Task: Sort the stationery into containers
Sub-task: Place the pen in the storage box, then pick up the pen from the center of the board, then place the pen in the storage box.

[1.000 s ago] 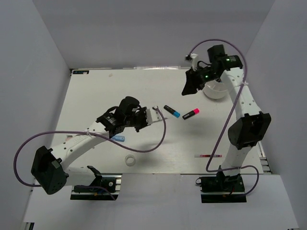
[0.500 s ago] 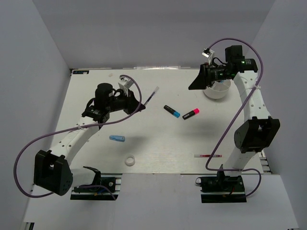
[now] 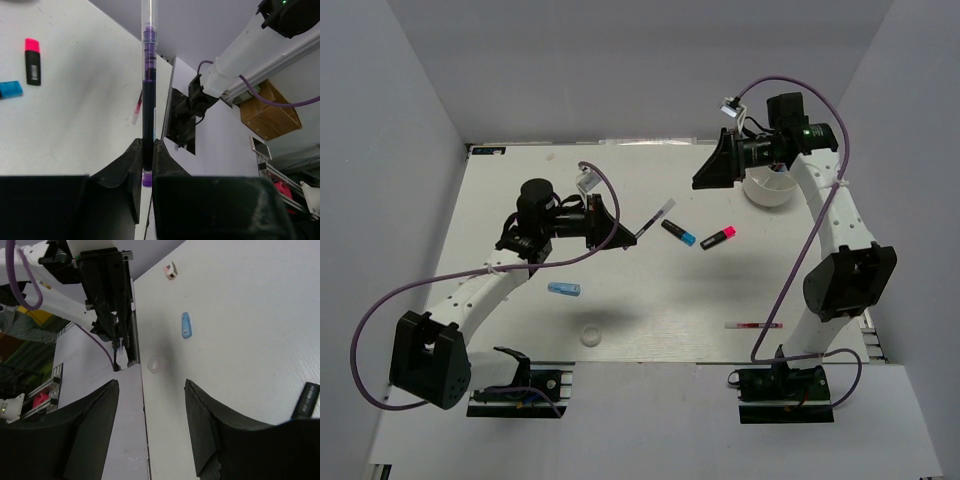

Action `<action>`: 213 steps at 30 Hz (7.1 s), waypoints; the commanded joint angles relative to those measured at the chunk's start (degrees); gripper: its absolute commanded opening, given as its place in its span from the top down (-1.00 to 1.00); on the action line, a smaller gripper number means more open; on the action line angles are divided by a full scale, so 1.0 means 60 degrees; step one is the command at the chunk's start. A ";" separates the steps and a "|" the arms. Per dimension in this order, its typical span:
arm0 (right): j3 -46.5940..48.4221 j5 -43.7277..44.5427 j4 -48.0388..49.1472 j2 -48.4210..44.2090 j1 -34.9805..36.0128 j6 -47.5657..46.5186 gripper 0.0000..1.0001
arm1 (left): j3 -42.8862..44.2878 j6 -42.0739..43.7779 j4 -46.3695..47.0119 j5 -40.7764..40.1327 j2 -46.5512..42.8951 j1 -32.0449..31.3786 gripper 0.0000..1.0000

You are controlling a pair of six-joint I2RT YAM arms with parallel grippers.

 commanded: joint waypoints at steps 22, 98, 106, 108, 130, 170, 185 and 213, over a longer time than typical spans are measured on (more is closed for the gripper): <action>-0.0478 -0.0197 0.0678 -0.0327 0.1922 0.0281 0.22 | -0.0118 -0.1333 0.1640 0.0496 0.0171 -0.0073 1.00; 0.1490 0.7131 0.1937 0.0102 -0.3014 0.1290 0.04 | 0.2102 0.7235 -0.6079 -0.5128 0.2697 -0.5297 -0.30; 0.0768 0.6411 0.1908 -0.1395 -0.3307 0.1936 0.03 | 0.5578 0.6782 -0.5364 -0.5583 0.6893 -0.7044 -0.13; 0.0593 0.6293 0.1908 -0.1674 -0.3424 0.1965 0.02 | 0.5725 0.6782 -0.4675 -0.5627 0.7200 -0.7323 -0.14; 0.0211 0.4125 0.1952 -0.2070 -0.4274 0.2537 0.02 | 0.6781 0.7148 -0.4308 -0.7529 0.9224 -0.8100 -0.01; -0.1835 0.5602 -0.0335 -0.3123 -0.1905 -0.4962 0.09 | 0.4624 0.4881 -0.7674 -0.6381 0.2674 -0.4030 1.00; -0.4796 0.8372 0.1203 -0.5203 0.2577 -0.9269 0.03 | 0.4116 0.1307 -0.5773 -0.0986 0.3687 -0.1699 1.00; -0.5341 0.9515 0.1630 -0.3711 0.5964 -0.9094 0.10 | 0.2269 -0.1816 -0.2505 0.1462 0.3277 -0.0864 1.00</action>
